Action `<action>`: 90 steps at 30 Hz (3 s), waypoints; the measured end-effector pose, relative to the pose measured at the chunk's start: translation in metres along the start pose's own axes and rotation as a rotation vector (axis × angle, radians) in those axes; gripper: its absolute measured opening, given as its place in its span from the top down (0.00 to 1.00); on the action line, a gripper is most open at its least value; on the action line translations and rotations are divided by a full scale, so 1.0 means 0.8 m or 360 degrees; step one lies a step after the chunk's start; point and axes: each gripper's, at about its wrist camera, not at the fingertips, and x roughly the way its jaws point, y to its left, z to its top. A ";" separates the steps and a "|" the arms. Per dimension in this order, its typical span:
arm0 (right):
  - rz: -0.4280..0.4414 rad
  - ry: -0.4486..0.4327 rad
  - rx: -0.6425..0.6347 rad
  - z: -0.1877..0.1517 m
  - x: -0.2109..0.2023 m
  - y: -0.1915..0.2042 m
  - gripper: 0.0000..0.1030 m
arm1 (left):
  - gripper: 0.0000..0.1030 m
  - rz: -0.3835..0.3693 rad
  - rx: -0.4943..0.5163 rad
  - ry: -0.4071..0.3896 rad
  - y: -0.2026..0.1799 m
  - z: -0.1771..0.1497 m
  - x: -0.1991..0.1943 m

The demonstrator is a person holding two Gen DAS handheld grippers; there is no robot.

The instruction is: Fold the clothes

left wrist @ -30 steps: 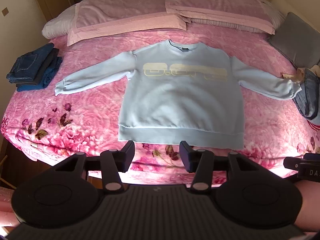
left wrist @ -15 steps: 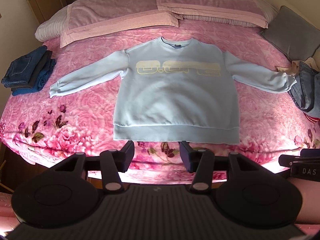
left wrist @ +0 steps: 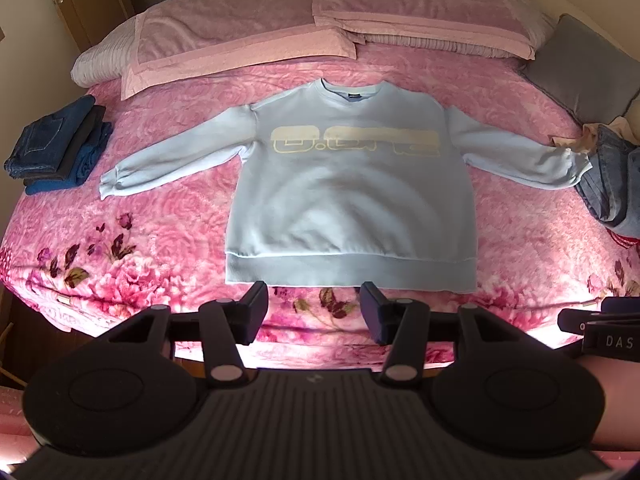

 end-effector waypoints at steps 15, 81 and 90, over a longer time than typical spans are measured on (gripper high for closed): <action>0.0008 -0.0067 0.0097 0.024 0.008 -0.012 0.38 | 0.54 -0.0068 -0.0125 -0.0040 0.018 0.027 0.035; -0.0194 -0.0118 0.0511 0.299 0.384 -0.064 0.38 | 0.60 -0.1194 -0.0660 -0.0450 0.150 0.271 0.449; 0.0007 -0.0197 0.0765 0.308 0.402 -0.088 0.38 | 0.66 -0.0958 -0.0407 0.0023 0.134 0.212 0.496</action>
